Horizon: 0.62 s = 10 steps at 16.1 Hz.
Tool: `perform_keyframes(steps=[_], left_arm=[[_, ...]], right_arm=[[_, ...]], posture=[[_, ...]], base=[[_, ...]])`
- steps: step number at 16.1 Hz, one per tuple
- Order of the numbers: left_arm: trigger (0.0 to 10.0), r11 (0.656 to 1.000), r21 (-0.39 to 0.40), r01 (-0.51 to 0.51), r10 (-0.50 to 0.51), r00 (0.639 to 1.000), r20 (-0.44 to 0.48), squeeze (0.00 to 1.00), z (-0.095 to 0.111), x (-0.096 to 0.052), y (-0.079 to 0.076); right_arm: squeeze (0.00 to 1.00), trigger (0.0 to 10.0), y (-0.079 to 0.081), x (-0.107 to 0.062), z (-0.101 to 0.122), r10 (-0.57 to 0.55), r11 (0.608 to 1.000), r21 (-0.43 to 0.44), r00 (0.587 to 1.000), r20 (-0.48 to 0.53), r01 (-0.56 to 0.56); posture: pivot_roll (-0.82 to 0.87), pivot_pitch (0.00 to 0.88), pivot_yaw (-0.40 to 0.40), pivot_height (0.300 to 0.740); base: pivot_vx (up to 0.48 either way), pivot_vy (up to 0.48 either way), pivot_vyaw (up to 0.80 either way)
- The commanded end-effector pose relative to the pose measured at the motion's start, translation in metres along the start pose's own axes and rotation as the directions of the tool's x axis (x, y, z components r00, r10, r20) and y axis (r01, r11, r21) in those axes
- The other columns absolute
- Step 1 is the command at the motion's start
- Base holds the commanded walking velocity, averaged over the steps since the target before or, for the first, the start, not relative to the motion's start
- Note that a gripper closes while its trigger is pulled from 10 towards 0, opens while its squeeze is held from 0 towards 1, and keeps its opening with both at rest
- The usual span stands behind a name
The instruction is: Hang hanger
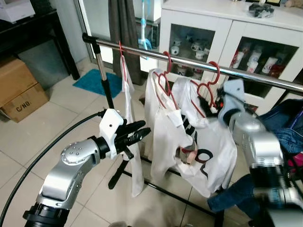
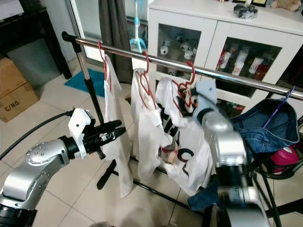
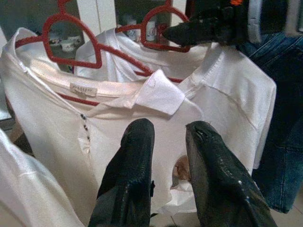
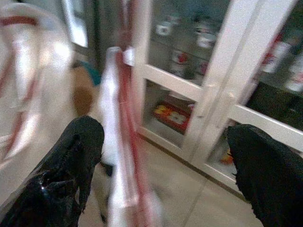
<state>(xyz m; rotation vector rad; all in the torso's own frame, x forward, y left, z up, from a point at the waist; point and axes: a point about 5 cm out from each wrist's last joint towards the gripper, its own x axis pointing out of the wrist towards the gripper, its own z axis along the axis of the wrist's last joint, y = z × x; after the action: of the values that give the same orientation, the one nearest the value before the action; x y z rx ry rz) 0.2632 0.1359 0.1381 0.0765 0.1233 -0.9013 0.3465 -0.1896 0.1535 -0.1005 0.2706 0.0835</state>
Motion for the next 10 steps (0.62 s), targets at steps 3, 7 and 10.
perform_keyframes(steps=[3,7,10], left_arm=[[10.0,0.999,0.006,0.034,-0.034,0.999,-0.008,0.00,0.002,-0.002,-0.002],[10.0,0.998,0.000,0.063,-0.063,0.998,-0.015,0.00,0.002,-0.002,-0.004],[10.0,0.997,-0.003,0.081,-0.081,0.997,-0.014,0.00,0.002,-0.001,-0.003]], right_arm=[[0.00,9.1,-0.012,0.005,0.002,-0.001,0.997,0.080,1.000,-0.024,0.003],[0.00,0.0,-0.015,0.009,0.001,0.022,0.992,0.125,0.999,-0.031,-0.018],[0.00,0.0,-0.012,0.015,0.001,0.062,0.987,0.153,0.998,-0.022,-0.058]], posture=[[0.01,0.000,0.010,0.740],[0.01,0.000,0.010,0.740],[0.01,0.000,0.010,0.740]], base=[[0.000,0.000,0.00],[0.000,0.000,0.00],[0.000,0.000,0.00]])
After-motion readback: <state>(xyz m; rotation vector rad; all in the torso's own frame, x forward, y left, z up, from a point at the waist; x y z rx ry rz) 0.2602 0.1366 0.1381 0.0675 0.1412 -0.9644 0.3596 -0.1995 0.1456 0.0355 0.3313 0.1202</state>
